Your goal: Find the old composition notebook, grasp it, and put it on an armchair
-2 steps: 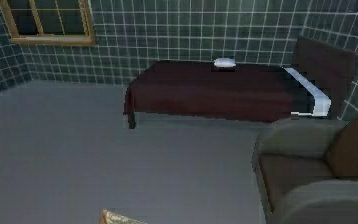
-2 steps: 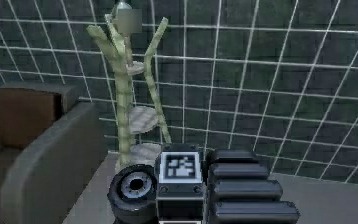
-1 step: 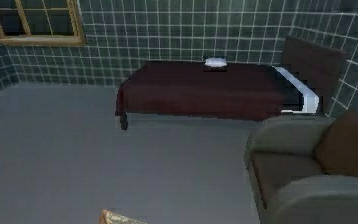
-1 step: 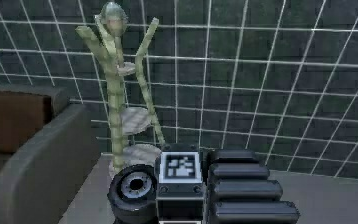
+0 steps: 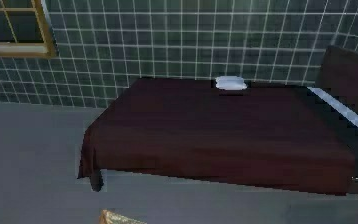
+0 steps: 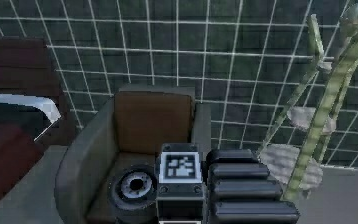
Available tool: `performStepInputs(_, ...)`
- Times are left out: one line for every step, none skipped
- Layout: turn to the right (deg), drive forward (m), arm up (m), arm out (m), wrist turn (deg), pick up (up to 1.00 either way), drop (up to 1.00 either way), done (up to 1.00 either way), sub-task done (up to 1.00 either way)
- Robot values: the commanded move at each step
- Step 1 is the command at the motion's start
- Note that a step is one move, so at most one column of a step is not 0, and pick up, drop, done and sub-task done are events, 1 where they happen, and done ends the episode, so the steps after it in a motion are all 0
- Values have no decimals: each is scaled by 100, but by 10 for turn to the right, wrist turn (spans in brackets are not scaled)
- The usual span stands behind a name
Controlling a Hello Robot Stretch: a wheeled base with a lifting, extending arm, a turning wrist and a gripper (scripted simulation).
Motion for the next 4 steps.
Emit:
performStepInputs(60, 0, 0, 0, 0, 0, 0, 0, 0)
performStepInputs(0, 15, 0, 0, 0, 0, 0, 0, 0)
performStepInputs(-450, 0, 0, 0, 0, 0, 0, 0, 0)
performStepInputs(-450, 0, 0, 0, 0, 0, 0, 0, 0)
